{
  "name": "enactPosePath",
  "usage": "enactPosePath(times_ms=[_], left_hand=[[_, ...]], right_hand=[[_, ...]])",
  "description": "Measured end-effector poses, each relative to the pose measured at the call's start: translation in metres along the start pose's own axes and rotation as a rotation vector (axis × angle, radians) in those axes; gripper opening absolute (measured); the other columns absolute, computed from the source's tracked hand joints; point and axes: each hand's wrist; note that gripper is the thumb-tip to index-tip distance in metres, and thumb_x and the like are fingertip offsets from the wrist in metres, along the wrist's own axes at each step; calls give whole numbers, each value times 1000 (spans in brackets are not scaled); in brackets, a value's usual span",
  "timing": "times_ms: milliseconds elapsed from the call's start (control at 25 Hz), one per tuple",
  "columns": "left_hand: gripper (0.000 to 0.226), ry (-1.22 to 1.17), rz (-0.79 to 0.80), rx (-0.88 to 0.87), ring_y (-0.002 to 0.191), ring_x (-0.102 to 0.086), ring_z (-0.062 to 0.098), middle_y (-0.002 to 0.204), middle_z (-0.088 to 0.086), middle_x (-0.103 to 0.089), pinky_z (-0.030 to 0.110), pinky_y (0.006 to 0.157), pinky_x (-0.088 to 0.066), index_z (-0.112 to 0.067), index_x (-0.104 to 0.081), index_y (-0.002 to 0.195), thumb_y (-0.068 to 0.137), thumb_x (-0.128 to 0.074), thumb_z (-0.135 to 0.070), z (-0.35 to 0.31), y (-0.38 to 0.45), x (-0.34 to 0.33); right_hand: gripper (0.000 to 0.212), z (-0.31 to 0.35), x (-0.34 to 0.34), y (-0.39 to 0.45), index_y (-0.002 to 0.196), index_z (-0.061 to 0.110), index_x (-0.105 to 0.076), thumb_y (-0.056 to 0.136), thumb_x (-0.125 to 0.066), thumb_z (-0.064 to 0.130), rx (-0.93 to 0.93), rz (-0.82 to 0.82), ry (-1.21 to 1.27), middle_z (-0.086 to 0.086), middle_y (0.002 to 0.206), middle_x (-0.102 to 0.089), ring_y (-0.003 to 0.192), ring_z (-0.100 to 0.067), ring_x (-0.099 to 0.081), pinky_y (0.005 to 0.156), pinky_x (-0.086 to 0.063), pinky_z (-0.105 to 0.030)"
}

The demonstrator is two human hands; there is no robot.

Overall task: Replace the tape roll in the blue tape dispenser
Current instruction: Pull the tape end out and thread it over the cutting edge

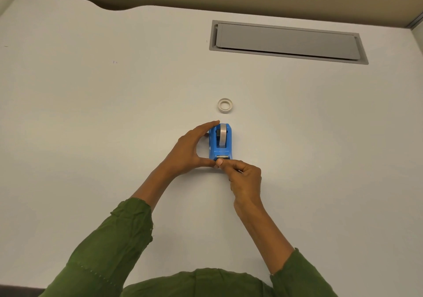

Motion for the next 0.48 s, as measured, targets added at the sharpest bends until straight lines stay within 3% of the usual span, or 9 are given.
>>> enactPosePath(times_ms=[120, 280, 480], left_hand=[[92, 0, 1, 8, 111, -44, 1, 143, -8, -41, 22, 93, -34, -32, -29, 138, 63, -81, -36, 0, -1, 0], [92, 3, 3, 10, 112, -44, 3, 143, -7, -41, 25, 94, -35, -32, -29, 139, 63, -81, -34, 0, 0, 0], [95, 2, 14, 21, 115, -43, 3, 145, -8, -39, 26, 95, -35, -34, -27, 139, 62, -82, -36, 5, 2, -1]], right_hand=[[18, 2, 1, 2, 83, 13, -76, 71, -79, 25, -97, -18, 14, 5, 59, -60, 53, -8, -46, 54, -40, -20], [19, 3, 5, 4, 83, 11, -76, 70, -80, 25, -157, 9, 9, -1, 53, -51, 45, -12, -36, 37, -34, -17], [19, 3, 11, 4, 85, 8, -75, 73, -78, 24, -139, 43, -17, -1, 53, -51, 45, -12, -37, 36, -34, -15]])
Point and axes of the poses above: each hand's wrist, its own y-axis towards the middle knuckle, its own x-axis out of the back of the hand, z = x × y
